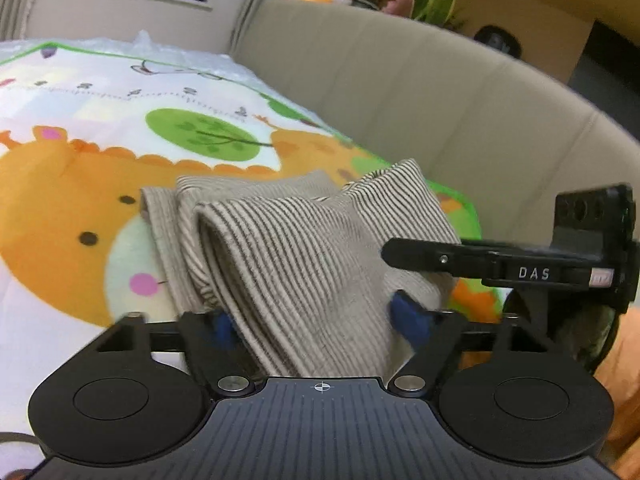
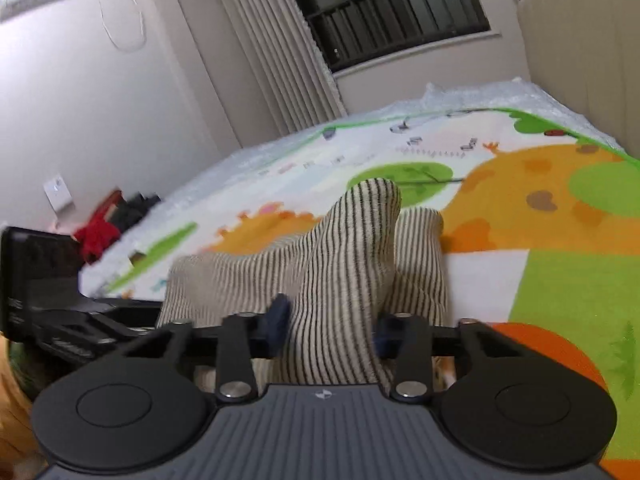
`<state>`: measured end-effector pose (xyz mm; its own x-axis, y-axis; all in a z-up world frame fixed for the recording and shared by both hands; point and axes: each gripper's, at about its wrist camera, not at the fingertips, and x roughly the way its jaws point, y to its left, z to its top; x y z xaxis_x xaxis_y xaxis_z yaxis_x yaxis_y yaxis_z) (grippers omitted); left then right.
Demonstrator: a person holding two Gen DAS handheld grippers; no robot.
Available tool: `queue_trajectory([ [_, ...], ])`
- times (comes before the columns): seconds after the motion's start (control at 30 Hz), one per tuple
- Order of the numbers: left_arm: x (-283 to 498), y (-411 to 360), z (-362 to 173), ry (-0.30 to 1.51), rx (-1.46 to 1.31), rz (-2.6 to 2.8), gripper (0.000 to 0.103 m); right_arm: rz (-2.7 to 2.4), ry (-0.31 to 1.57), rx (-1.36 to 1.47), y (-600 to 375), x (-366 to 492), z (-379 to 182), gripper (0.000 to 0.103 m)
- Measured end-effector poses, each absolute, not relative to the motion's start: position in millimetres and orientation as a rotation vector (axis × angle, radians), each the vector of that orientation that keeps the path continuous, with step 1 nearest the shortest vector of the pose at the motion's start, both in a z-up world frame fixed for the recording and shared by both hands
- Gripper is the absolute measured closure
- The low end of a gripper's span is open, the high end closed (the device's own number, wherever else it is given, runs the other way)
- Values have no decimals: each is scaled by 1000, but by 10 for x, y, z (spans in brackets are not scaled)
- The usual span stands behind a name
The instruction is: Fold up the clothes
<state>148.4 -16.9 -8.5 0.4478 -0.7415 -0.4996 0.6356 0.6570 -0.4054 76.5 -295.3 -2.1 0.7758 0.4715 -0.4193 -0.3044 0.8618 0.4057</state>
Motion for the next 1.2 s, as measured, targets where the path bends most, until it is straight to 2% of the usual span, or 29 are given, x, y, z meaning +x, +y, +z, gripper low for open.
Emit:
queue_trajectory([
  [0.03, 1497, -149, -44, 700, -177, -866, 45, 444, 529, 350, -2981, 731, 32, 74],
  [0.1, 1593, -101, 53, 707, -200, -878, 48, 472, 516, 399, -3047, 787, 133, 76],
  [0.23, 1913, -101, 206, 685, -184, -831, 49, 502, 501, 462, -3148, 1173, 281, 79],
  [0.37, 2195, -37, 258, 635, -93, -673, 50, 392, 577, 434, -3095, 1828, 47, 78],
  [0.47, 2241, 113, 390, 583, -76, -627, 49, 326, 608, 456, -3106, 2080, -167, 74],
  [0.53, 2215, 77, 524, 533, -40, -679, 40, 308, 608, 487, -3141, 2160, -236, 71],
  [0.67, 2258, -377, 638, 486, 127, -811, 31, 279, 624, 474, -3128, 2309, -297, 67],
  [0.7, 2353, -540, 591, 508, 180, -833, 32, 268, 622, 458, -3121, 2322, -278, 65],
  [0.77, 2595, -807, 392, 586, 272, -808, 41, 231, 606, 439, -3137, 2257, -196, 58],
  [0.87, 2811, -858, 216, 639, 255, -797, 35, 176, 528, 441, -3240, 1843, 11, 47],
  [0.9, 2875, -861, 164, 653, 243, -796, 33, 166, 498, 447, -3283, 1655, 74, 36],
  [0.93, 2940, -864, 112, 667, 231, -795, 30, 166, 479, 467, -3328, 1465, 103, 31],
  [1.03, 3054, -750, -10, 701, 137, -799, 24, 193, 514, 620, -3418, 1057, -4, 31],
  [1.2, 3097, -564, -113, 764, -32, -791, 22, 240, 641, 890, -3271, 930, -378, 25],
])
